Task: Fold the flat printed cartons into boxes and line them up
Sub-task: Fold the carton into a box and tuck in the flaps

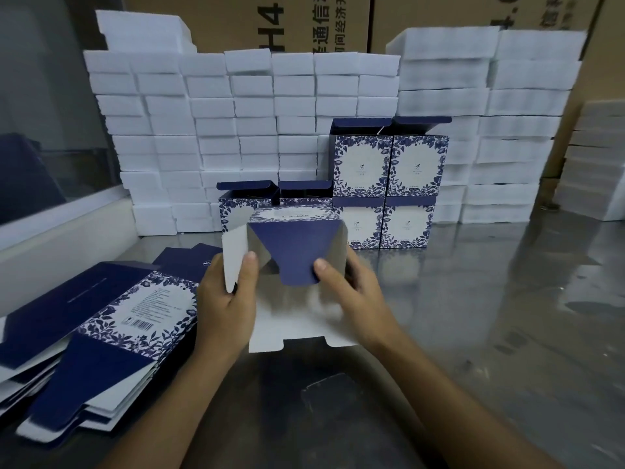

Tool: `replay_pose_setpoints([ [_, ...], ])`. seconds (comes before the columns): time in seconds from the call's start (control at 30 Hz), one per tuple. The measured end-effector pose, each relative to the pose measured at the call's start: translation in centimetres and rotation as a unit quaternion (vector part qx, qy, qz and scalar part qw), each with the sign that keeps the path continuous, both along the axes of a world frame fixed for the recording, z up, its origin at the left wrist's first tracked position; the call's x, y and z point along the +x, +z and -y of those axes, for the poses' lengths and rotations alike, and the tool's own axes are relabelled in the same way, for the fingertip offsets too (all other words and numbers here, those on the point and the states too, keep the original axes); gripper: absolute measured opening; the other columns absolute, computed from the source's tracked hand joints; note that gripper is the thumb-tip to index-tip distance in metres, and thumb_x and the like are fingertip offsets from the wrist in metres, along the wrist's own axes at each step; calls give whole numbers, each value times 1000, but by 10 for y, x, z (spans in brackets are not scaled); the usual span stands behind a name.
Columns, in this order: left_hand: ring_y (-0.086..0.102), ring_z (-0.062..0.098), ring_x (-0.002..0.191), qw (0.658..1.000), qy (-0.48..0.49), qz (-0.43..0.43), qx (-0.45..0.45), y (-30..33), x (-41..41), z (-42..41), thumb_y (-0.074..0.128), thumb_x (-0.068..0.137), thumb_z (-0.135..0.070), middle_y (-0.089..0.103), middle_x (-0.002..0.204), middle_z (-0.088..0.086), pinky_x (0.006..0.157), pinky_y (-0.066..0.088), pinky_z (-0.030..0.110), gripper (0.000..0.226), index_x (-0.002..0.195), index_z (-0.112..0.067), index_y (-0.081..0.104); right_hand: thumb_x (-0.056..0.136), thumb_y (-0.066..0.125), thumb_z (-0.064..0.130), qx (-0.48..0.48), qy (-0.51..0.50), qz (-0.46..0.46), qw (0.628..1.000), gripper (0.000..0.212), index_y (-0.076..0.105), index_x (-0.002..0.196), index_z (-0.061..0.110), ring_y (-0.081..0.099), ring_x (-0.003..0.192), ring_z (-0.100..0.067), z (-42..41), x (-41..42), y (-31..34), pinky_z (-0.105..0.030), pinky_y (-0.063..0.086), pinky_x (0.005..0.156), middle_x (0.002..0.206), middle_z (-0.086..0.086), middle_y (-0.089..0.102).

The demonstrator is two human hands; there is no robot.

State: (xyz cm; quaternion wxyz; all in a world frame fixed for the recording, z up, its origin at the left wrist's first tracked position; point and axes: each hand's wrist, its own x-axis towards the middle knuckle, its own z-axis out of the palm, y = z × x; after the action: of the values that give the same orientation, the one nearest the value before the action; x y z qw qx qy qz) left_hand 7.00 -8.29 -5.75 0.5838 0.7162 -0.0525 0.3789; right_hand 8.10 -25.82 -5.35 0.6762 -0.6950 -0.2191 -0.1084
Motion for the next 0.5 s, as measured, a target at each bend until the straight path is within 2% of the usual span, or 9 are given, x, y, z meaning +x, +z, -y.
replay_pose_setpoints([
  [0.07,61,-7,78,999,8,0,-34,1,0,0,56,91,-53,68,79,-18,66,45,18,17,85,-39,62,80,59,60,9,-40,15,999,65,64,122,11,66,91,-13,1,-2,4,-30,49,81,100,4,72],
  [0.13,62,-12,76,997,15,-1,-70,3,0,0,57,92,-46,68,75,-24,61,44,8,11,85,-37,61,82,51,69,35,-73,24,996,81,61,105,-8,60,85,-49,1,-2,6,-45,47,71,96,-34,63],
  [0.17,62,-14,75,996,19,-3,-84,4,0,-1,58,92,-41,68,74,-26,58,43,4,9,84,-38,60,82,48,72,47,-86,21,995,93,53,103,-19,54,85,-59,1,-2,7,-48,44,68,99,-46,54],
  [0.23,62,-12,71,995,26,-11,-91,6,0,-1,59,93,-37,67,71,-20,56,43,5,11,82,-36,60,84,43,74,69,-111,22,991,100,47,98,-25,53,81,-62,1,-4,11,-55,48,61,94,-50,50],
  [0.27,61,-11,69,996,27,-16,-89,7,0,0,59,93,-36,65,72,-18,56,43,8,13,80,-35,60,86,43,72,79,-124,23,989,95,51,94,-22,56,81,-60,1,-5,13,-59,51,59,91,-47,54],
  [0.33,61,-11,67,995,28,-24,-92,7,0,1,59,94,-35,63,74,-19,57,43,13,17,77,-35,59,93,46,60,96,-170,46,980,62,62,95,0,61,82,-53,1,-3,12,-63,52,60,87,-35,62],
  [0.4,62,-7,66,994,31,-24,-99,8,1,1,59,95,-33,64,72,-18,59,44,18,20,75,-32,61,99,56,41,127,-207,82,967,12,56,109,35,65,75,-45,3,-1,12,-58,56,58,82,-26,63],
  [0.43,62,-3,65,994,33,-24,-98,8,2,1,58,96,-33,64,70,-15,59,45,22,23,73,-29,62,100,59,32,132,-222,98,961,23,50,112,49,65,67,-39,5,1,9,-52,58,55,77,-20,64],
  [0.5,59,0,62,994,42,-23,-94,8,3,0,57,97,-32,63,62,-13,57,46,24,32,67,-23,61,99,59,23,126,-229,141,955,41,43,111,59,60,51,-20,6,4,8,-36,55,48,74,0,68],
])
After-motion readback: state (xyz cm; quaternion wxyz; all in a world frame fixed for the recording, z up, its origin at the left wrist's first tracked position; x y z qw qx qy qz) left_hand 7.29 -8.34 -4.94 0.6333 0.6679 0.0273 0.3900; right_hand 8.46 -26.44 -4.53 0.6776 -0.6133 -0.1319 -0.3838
